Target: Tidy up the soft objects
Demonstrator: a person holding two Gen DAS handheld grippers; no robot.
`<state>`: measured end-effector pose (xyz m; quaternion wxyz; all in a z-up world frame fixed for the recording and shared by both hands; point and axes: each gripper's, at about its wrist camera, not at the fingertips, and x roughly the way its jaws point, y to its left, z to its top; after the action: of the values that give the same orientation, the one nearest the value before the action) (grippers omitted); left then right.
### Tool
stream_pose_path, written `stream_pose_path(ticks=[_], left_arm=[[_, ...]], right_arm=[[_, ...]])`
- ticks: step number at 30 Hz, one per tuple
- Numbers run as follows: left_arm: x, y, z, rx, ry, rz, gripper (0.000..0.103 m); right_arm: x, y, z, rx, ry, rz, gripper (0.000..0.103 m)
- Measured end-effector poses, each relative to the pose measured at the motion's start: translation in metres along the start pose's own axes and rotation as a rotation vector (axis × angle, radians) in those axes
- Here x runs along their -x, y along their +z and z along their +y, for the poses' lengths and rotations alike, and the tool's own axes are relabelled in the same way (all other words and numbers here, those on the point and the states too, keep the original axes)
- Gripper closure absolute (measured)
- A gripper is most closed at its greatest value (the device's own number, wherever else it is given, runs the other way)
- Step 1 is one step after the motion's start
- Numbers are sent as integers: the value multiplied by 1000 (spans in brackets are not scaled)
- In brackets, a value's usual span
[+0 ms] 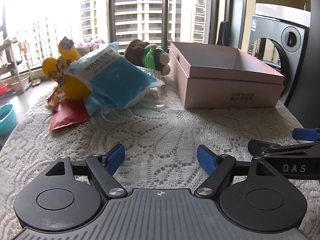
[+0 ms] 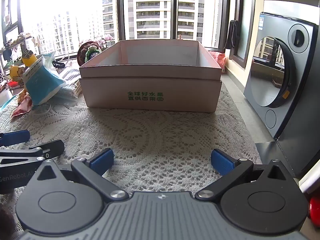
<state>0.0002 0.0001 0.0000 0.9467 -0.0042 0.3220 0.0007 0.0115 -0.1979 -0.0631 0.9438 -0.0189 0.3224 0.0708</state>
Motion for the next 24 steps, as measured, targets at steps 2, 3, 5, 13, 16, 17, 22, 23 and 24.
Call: stream_pose_path(ticks=[2,3,5,13,16,17,22,23,24], left_arm=[[0,0,0,-4,3,-5,19],[0,0,0,-4,3,-5,19],[0,0,-1,-4,3,-5,19],[0,0,0,-3,2,-4,19],[0,0,1,-3,2,-4,19],[0,0,0,-3,2,-4,19],[0,0,0,-3,2,-4,19],[0,0,0,-3,2,-4,19],[0,0,0,-3,2,-4,19]], right_arm=[[0,0,0,1,0,-1,0],[0,0,0,0,0,-4,0],[0,0,0,0,0,-3,0],[0,0,1,0,-3,-3,0],[-1,0,1,-1,-2,-3,0],[0,0,0,-1,-2,-3,0],[-1,0,0,-1,-2,-3,0],[0,0,0,-1,-2,-3,0],[0,0,0,-1,-2,-4,0]])
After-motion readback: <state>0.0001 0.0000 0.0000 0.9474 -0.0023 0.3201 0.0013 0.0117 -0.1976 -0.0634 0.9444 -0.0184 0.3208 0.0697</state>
